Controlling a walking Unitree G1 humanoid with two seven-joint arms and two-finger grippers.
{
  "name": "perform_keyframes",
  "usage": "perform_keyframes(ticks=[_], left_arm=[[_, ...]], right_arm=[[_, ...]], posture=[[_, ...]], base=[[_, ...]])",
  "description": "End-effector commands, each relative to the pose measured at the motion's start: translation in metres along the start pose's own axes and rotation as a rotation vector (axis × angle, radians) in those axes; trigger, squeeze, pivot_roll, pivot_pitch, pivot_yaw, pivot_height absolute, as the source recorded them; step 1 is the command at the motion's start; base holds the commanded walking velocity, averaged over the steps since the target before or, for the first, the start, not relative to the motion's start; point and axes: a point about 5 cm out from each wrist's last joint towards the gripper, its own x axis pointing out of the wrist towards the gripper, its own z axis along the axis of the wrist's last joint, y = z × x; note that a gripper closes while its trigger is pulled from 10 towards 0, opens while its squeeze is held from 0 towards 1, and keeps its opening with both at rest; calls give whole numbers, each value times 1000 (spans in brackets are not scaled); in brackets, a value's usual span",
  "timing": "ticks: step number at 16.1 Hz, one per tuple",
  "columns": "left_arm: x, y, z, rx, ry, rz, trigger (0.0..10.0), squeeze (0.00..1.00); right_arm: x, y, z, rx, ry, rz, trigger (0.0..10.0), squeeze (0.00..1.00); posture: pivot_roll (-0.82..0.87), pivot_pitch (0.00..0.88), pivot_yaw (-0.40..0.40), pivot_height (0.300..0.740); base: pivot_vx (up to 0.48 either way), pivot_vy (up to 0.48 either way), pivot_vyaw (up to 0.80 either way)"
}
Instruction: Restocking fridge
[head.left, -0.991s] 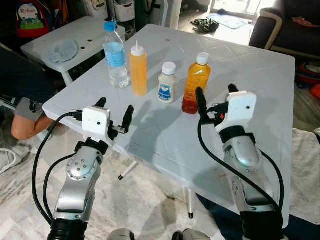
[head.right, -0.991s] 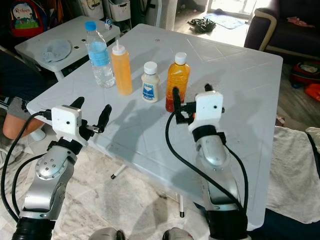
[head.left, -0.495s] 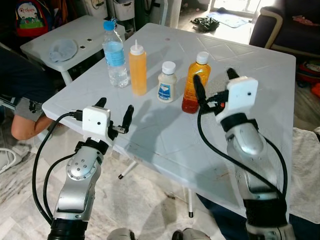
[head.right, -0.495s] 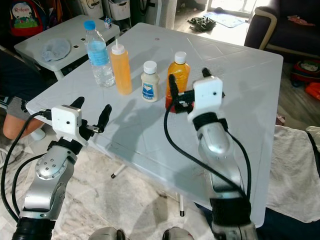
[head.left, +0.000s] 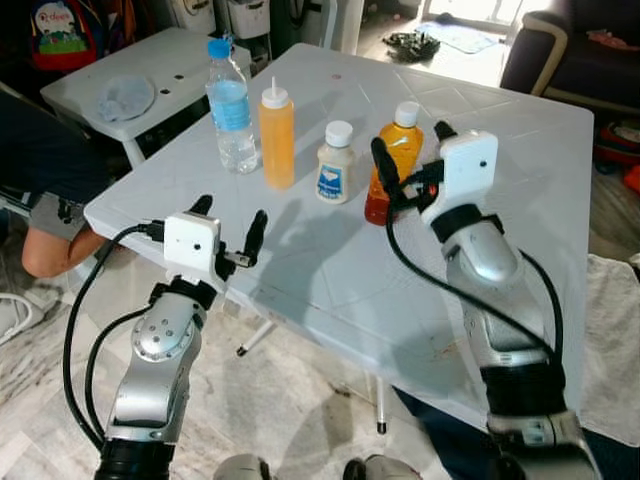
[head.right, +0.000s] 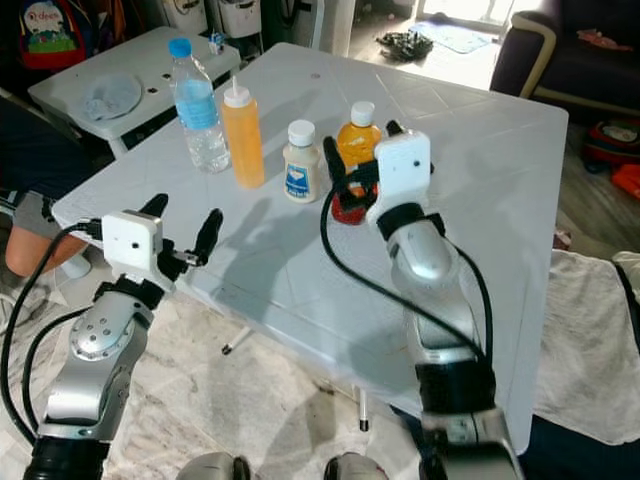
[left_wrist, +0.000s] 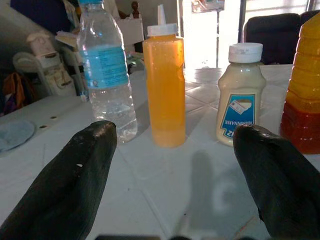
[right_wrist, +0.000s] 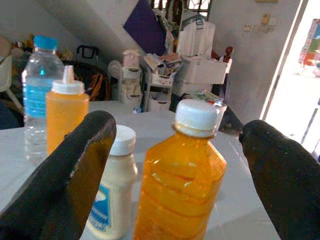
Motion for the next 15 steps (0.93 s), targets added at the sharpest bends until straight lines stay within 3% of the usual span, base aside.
perform_keyframes(ticks=[1, 6, 12, 13, 14, 15], left_arm=[[-2, 0, 2, 11, 1, -5, 10000, 0], [-2, 0, 3, 11, 5, -12, 10000, 0], [-3, 1, 4, 15, 11, -20, 10000, 0], [-3, 2, 5, 17, 12, -21, 10000, 0], [-3, 2, 5, 18, 13, -23, 10000, 0], [-3, 2, 5, 18, 14, -24, 10000, 0]], right_arm=[[3, -3, 4, -9, -17, -12, 10000, 0], [12, -10, 3, -11, -15, -48, 10000, 0], [38, -11, 4, 10, -10, -42, 10000, 0], [43, -12, 4, 3, -1, -47, 9294, 0], [48, -14, 2, 22, 16, -50, 0, 0], [50, -13, 3, 36, 22, -44, 0, 0]], posture=[[36, 92, 1, 740], [41, 101, 6, 740], [61, 110, 12, 740], [66, 111, 13, 740], [69, 110, 14, 740], [70, 110, 14, 740]], base=[[0, 0, 0], [0, 0, 0], [0, 0, 0], [0, 0, 0], [0, 0, 0], [0, 0, 0]])
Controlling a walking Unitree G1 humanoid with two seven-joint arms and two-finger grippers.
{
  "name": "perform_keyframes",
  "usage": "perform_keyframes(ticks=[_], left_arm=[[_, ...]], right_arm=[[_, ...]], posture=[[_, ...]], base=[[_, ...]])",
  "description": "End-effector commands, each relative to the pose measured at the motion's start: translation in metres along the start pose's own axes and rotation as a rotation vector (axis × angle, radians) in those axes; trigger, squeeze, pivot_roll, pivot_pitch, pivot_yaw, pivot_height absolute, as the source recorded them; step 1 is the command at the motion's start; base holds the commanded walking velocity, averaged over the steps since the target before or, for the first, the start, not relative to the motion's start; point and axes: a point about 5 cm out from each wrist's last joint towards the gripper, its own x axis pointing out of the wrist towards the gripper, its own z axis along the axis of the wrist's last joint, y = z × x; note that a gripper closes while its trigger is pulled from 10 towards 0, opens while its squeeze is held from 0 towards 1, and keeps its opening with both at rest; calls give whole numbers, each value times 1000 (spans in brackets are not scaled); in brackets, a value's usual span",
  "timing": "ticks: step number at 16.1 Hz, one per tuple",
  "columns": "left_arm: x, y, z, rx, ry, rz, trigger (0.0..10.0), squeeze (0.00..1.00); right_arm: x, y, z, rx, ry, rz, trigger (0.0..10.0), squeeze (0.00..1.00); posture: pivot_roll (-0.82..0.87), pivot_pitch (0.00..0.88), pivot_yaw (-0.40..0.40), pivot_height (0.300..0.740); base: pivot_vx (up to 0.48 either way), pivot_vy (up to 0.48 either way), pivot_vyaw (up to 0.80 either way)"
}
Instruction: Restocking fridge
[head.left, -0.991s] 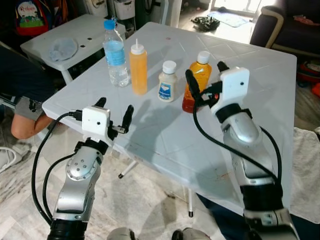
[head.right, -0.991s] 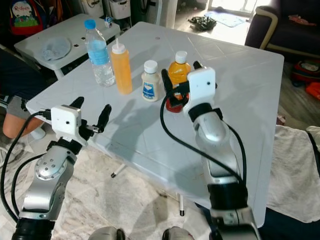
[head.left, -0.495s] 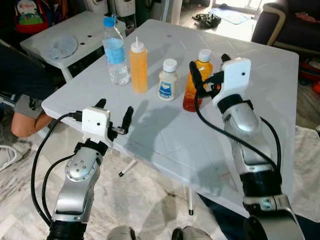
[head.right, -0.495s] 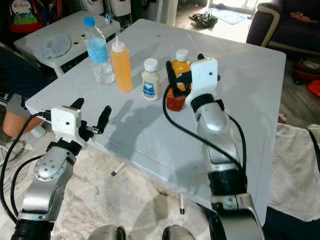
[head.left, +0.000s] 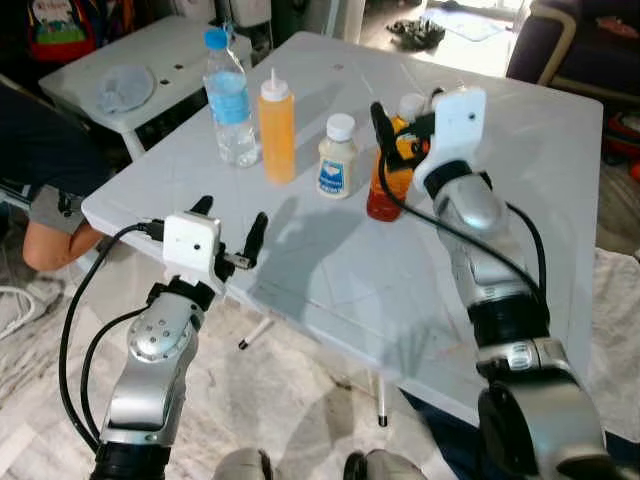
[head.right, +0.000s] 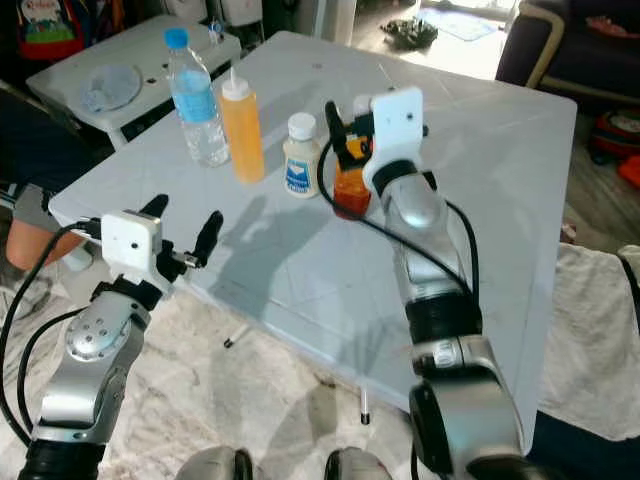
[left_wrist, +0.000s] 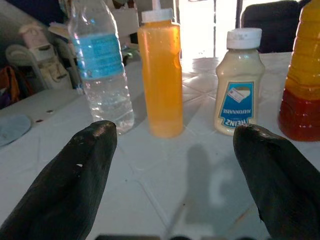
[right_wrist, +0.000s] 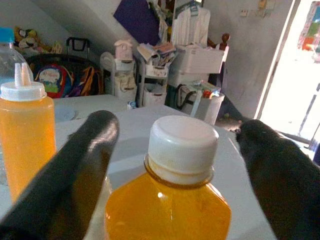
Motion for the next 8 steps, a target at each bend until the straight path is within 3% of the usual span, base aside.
perform_keyframes(ticks=[1, 8], left_arm=[[-2, 2, 3, 8, -3, 2, 10000, 0], [0, 1, 2, 6, 4, -12, 10000, 0]], right_arm=[[4, -2, 5, 10, -13, -9, 0, 0], [6, 3, 5, 11, -11, 3, 0, 0]], posture=[[72, 111, 15, 740], [70, 107, 17, 740]], base=[[0, 0, 0], [0, 0, 0]])
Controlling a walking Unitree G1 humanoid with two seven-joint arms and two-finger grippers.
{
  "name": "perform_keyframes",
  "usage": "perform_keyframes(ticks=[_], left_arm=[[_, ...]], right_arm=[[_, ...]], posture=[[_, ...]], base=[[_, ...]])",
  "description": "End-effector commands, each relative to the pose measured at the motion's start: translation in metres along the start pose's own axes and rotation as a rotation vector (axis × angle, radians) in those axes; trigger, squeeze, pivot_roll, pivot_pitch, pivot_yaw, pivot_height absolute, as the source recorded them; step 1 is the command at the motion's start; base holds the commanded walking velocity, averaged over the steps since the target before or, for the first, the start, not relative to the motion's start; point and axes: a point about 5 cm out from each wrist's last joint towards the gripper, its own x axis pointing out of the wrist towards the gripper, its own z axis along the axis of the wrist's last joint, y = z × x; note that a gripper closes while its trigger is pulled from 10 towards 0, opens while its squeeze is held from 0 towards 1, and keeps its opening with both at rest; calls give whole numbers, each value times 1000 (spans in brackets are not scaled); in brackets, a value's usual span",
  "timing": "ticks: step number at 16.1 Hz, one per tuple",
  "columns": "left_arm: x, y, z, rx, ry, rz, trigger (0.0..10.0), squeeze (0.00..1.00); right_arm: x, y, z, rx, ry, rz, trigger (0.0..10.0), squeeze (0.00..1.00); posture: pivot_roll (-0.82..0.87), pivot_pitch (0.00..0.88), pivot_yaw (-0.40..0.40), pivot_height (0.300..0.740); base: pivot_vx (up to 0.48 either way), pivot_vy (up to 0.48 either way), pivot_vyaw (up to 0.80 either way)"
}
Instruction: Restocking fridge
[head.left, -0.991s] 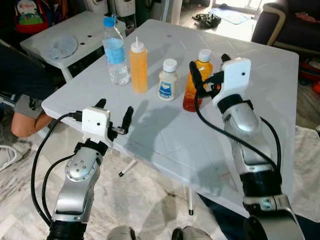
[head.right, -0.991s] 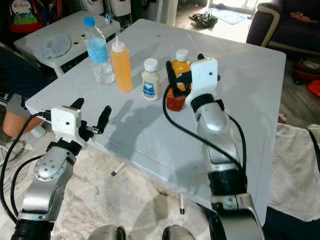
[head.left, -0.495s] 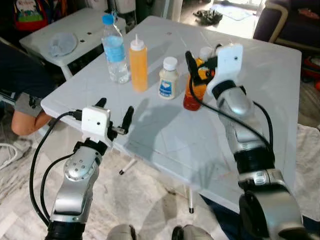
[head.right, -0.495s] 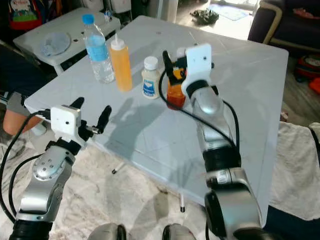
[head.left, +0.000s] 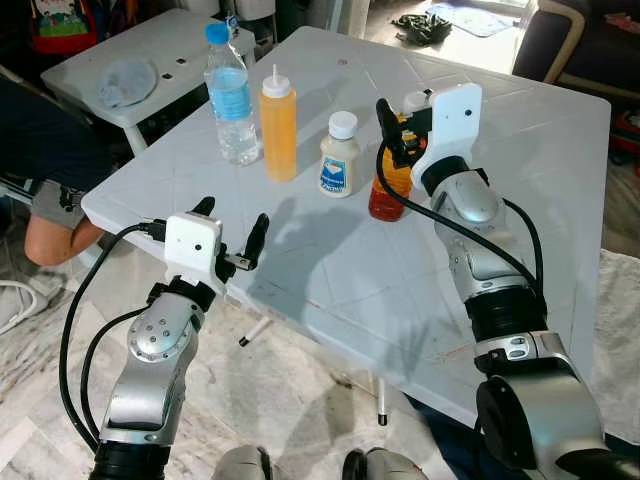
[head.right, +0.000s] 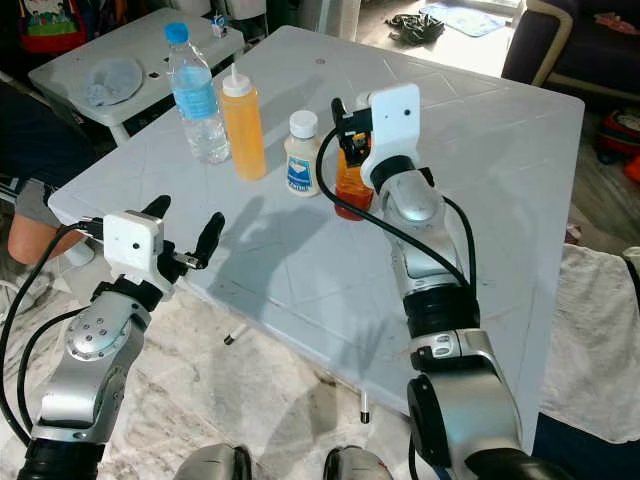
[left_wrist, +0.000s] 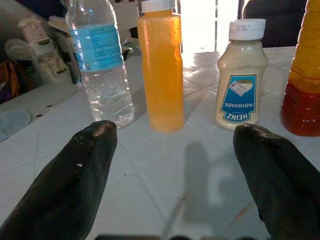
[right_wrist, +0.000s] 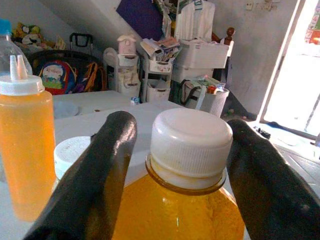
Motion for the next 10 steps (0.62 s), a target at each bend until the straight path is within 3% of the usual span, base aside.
perform_keyframes(ticks=[1, 10], left_arm=[[0, 0, 2, 4, -2, -9, 10000, 0], [1, -1, 2, 6, -6, -13, 10000, 0]], right_arm=[[2, 2, 6, 6, -22, 1, 0, 0], [1, 6, 10, -6, 0, 29, 0, 0]], posture=[[69, 106, 17, 740], [73, 86, 5, 740]], base=[[0, 0, 0], [0, 0, 0]])
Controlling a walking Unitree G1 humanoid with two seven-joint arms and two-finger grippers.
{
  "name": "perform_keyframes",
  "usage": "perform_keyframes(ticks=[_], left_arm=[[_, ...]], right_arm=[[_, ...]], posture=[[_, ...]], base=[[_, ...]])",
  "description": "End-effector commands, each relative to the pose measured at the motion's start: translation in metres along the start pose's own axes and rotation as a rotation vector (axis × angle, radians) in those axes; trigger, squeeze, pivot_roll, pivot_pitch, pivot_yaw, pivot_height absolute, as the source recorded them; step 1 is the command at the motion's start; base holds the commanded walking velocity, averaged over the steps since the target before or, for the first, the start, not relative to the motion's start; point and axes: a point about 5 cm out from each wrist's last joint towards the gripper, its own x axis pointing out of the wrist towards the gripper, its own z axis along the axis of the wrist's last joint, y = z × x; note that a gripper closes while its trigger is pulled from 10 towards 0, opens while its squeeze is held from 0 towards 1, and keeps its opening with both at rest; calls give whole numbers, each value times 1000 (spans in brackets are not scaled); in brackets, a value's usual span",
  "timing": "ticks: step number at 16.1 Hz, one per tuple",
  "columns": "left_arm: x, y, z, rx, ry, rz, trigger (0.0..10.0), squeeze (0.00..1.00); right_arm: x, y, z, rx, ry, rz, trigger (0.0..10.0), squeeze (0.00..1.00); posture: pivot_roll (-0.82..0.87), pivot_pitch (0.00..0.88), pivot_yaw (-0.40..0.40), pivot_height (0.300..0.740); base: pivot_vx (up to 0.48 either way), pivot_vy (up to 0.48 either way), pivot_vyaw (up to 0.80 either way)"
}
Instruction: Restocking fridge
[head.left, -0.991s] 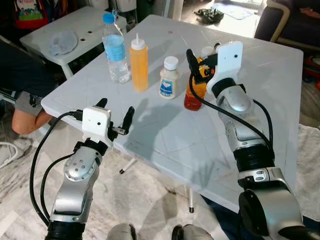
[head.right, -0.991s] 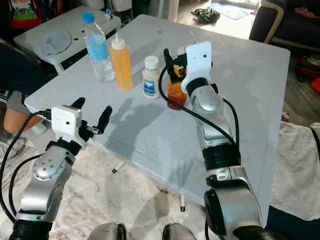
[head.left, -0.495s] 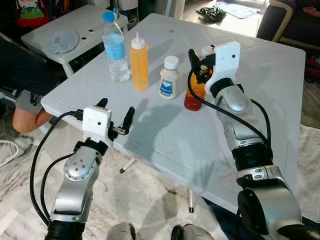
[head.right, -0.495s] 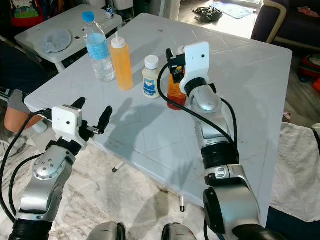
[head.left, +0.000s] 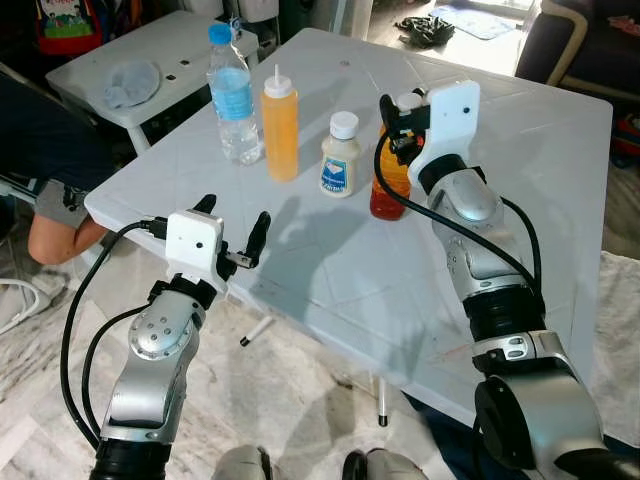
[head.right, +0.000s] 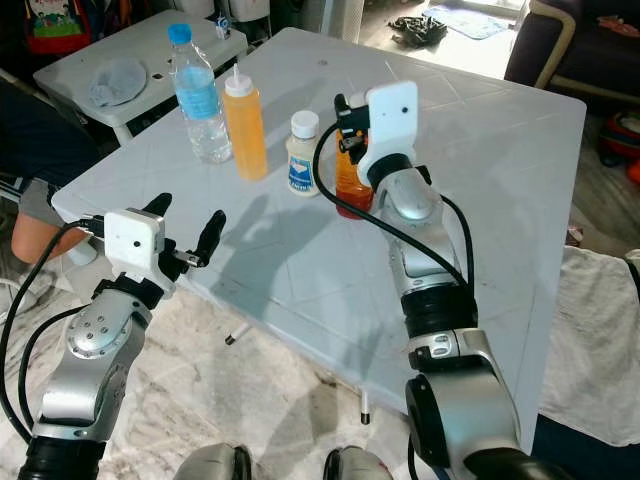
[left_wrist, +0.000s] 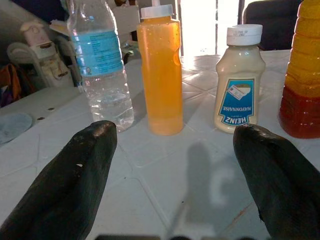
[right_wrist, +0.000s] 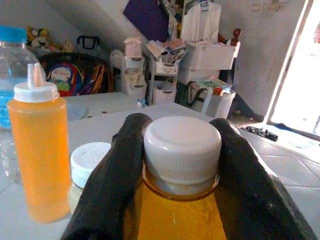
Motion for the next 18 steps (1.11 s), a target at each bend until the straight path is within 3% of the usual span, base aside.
perform_keyframes(ticks=[1, 7, 8, 9, 10, 11, 14, 15, 18], left_arm=[[-1, 0, 0, 4, 3, -9, 10000, 0], [3, -4, -8, 2, 42, 14, 10000, 0], [3, -3, -8, 1, 44, 23, 10000, 0], [4, 0, -9, -6, 43, 46, 10000, 0], [5, 1, -9, -12, 40, 56, 10000, 0], [6, 4, -11, -10, 46, 74, 10000, 0], [7, 4, -12, -12, 47, 76, 10000, 0], [7, 4, -14, -15, 49, 82, 10000, 0], [7, 5, -17, -21, 58, 87, 10000, 0]], right_arm=[[-1, 2, 4, -14, 3, 11, 0, 0], [-28, -15, -6, -21, 81, -97, 0, 0], [-31, -15, -7, -17, 78, -102, 902, 0], [-38, -15, -7, -6, 71, -115, 4431, 0], [-41, -15, -7, 0, 68, -121, 6275, 0], [-48, -11, -8, 20, 67, -124, 10000, 0], [-54, -3, -10, 47, 65, -120, 10000, 0], [-56, 5, -3, 31, 18, -91, 10000, 0], [-58, 8, -4, 56, 30, -72, 10000, 0]], posture=[[73, 84, 5, 740], [57, 32, -7, 740], [55, 26, -9, 740], [51, 16, -13, 740], [50, 13, -15, 740], [46, 3, -18, 740], [45, 0, -19, 740], [38, 0, -13, 740], [35, 0, -11, 740]], base=[[0, 0, 0], [0, 0, 0], [0, 0, 0], [0, 0, 0], [0, 0, 0], [0, 0, 0], [0, 0, 0], [0, 0, 0], [0, 0, 0]])
